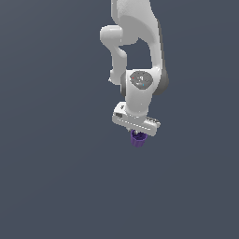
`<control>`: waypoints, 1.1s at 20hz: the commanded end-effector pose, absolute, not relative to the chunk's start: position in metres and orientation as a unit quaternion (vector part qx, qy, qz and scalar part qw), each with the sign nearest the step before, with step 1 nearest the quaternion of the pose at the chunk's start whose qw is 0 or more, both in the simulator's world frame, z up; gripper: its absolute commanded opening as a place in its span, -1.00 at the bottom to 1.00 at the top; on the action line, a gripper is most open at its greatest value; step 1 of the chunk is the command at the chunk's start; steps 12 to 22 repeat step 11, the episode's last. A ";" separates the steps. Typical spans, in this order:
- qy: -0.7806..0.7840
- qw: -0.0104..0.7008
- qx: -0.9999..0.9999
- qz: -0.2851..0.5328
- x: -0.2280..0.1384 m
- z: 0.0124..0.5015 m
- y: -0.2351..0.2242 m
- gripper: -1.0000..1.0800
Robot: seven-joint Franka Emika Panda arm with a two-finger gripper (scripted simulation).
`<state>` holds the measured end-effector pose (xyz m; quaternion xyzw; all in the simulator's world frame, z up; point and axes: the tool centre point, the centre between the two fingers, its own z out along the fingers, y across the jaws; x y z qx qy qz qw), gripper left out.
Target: Pick up the object and move it to a goal position.
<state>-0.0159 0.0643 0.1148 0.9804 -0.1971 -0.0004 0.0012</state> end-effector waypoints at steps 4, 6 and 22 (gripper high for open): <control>-0.198 0.001 0.980 0.000 -0.001 0.124 0.090 -1.00; -0.198 0.001 0.980 0.000 0.002 0.125 0.095 -1.00; -0.198 0.001 0.980 0.000 0.005 0.126 0.098 -1.00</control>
